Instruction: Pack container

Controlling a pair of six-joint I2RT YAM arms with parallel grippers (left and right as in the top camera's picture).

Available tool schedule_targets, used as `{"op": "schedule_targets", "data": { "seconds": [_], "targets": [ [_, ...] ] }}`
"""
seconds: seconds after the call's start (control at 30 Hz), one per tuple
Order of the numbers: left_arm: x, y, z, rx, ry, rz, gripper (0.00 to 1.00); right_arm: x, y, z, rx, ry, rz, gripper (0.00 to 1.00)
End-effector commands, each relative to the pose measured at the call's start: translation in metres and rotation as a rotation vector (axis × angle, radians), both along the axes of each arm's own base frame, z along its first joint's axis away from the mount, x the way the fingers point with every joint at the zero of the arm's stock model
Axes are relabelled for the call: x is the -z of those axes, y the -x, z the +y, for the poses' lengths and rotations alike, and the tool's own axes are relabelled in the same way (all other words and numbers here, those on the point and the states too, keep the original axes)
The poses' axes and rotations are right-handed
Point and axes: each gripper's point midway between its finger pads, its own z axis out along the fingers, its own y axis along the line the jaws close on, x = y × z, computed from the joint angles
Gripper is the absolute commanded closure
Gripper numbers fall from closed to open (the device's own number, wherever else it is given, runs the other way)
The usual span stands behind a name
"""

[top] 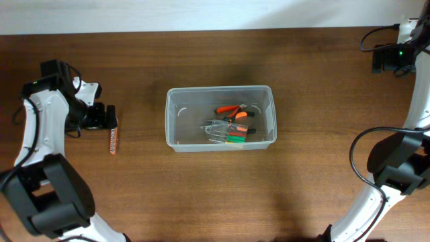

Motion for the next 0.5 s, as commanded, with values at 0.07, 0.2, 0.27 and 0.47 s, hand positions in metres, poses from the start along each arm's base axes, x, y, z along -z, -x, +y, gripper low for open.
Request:
{"op": "schedule_targets", "data": {
  "seconds": [0.07, 0.2, 0.27, 0.47],
  "targets": [
    [0.028, -0.002, -0.012, 0.052, 0.003, 0.066, 0.01, -0.005, 0.001, -0.003, 0.005, 0.001, -0.013, 0.01],
    [0.036, -0.009, -0.023, 0.088, 0.0, 0.067, 0.01, -0.005, 0.001, -0.003, 0.005, 0.001, -0.013, 0.01],
    [0.038, -0.011, -0.026, 0.098, -0.01, 0.065, 0.01, -0.005, 0.001, -0.003, 0.005, 0.001, -0.013, 0.01],
    [0.04, -0.01, -0.016, 0.073, -0.031, 0.073, 0.01, -0.005, 0.001, -0.003, 0.005, 0.001, -0.013, 0.01]
  ]
}}
